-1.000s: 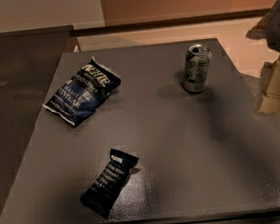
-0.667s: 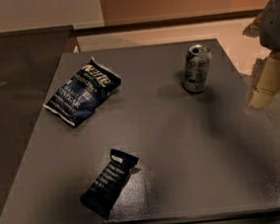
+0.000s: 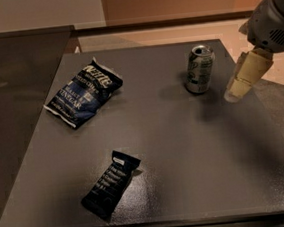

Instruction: Move 7up can near blue chip bag

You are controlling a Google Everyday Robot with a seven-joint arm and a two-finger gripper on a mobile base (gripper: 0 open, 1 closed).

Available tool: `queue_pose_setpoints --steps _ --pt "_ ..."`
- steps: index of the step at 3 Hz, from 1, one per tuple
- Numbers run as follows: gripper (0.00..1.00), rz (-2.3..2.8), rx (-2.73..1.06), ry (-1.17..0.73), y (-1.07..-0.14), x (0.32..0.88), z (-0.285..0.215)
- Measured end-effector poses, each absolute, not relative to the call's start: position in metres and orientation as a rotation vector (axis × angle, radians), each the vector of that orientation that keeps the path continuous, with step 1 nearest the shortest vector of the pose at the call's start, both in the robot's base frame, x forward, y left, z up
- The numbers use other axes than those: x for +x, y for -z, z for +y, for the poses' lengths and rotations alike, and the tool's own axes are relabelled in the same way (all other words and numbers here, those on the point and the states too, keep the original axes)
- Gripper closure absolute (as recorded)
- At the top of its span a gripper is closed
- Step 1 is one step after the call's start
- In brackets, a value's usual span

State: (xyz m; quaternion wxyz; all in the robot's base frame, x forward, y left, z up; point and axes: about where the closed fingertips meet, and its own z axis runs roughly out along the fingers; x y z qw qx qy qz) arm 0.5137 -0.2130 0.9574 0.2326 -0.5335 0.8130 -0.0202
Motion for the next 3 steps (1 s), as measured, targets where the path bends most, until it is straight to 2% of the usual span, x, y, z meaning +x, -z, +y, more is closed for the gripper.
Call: queue_pose_setpoints --steps 3 --pt "0.00 2.197 -1.160 -0.062 -0.938 0.583 -0.198"
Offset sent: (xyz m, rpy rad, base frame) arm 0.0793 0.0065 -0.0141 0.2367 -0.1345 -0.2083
